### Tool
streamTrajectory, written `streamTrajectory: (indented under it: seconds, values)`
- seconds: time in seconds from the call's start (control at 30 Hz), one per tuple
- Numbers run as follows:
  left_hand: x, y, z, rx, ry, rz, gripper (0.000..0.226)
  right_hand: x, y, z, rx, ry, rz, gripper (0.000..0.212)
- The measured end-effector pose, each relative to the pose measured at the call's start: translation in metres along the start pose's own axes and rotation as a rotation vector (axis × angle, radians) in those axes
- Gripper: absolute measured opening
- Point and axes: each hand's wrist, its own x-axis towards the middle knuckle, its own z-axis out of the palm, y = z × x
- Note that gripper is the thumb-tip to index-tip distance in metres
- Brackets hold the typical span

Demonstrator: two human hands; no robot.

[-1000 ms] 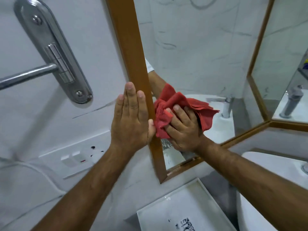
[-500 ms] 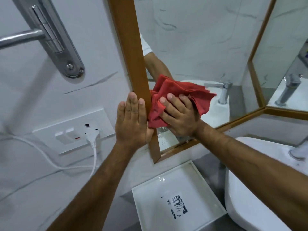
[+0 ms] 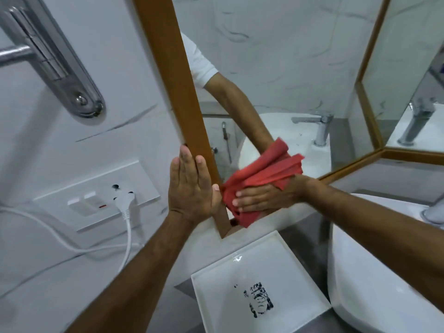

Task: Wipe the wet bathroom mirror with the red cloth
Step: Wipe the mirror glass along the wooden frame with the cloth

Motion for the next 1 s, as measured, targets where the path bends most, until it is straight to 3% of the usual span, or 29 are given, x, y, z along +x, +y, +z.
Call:
streamTrajectory:
  seconds: [0.03, 0.07, 0.13, 0.17, 0.23, 0.3, 0.37, 0.47, 0.57, 0.67, 0.73, 0.8, 0.83, 0.9, 0.93, 1.0]
  values:
    - [0.0, 0.0, 0.002, 0.008, 0.01, -0.002, 0.096, 0.004, 0.001, 0.006, -0.011, 0.002, 0.036, 0.047]
    - [-0.001, 0.0, 0.004, 0.01, 0.018, -0.009, 0.094, 0.016, -0.001, 0.01, 0.018, 0.07, 0.14, 0.038]
    - [-0.004, 0.0, 0.009, 0.019, 0.03, -0.017, 0.09, 0.042, -0.031, 0.015, 0.065, 0.223, 0.489, 0.053]
    - [-0.006, 0.0, 0.012, 0.028, 0.039, -0.013, 0.089, 0.052, -0.053, 0.019, 0.074, 0.25, 0.612, 0.051]
    - [-0.007, -0.001, 0.017, 0.023, 0.051, -0.003, 0.087, 0.064, -0.088, 0.023, 0.185, 0.283, 0.722, 0.038]
    - [-0.007, -0.002, 0.018, 0.027, 0.055, -0.008, 0.089, 0.061, -0.105, 0.027, 0.348, 0.289, 0.712, 0.032]
    - [-0.005, -0.001, 0.014, 0.028, 0.026, -0.006, 0.092, 0.047, -0.111, 0.019, 0.433, 0.194, 0.607, 0.032]
    - [-0.001, 0.003, 0.002, 0.003, -0.037, -0.028, 0.096, 0.027, -0.112, -0.01, 0.612, -0.127, 0.406, 0.045]
    - [0.004, 0.005, -0.019, -0.077, -0.096, -0.009, 0.097, 0.038, -0.103, -0.056, 0.903, -0.398, 0.606, 0.046]
    - [0.008, 0.003, -0.038, -0.138, -0.135, 0.045, 0.096, 0.044, -0.07, -0.099, 1.107, -0.245, 1.141, 0.03]
    - [0.022, -0.005, -0.05, -0.13, -0.07, 0.084, 0.095, 0.042, -0.038, -0.123, 1.067, 0.115, 1.655, 0.027]
    - [0.054, -0.014, -0.06, -0.117, 0.009, 0.099, 0.093, 0.044, 0.006, -0.144, 0.866, 0.46, 2.006, 0.03]
    - [0.073, -0.018, -0.065, -0.106, 0.039, 0.095, 0.093, 0.05, 0.034, -0.155, 0.795, 0.591, 2.063, 0.034]
    - [0.105, -0.025, -0.071, -0.082, 0.05, 0.08, 0.094, 0.064, 0.086, -0.173, 0.694, 0.793, 1.998, 0.044]
    - [0.115, -0.026, -0.071, -0.077, 0.055, 0.072, 0.095, 0.069, 0.107, -0.176, 0.609, 0.805, 1.942, 0.052]
    - [0.121, -0.026, -0.067, -0.088, 0.066, 0.067, 0.092, 0.074, 0.133, -0.167, 0.483, 0.656, 1.843, 0.069]
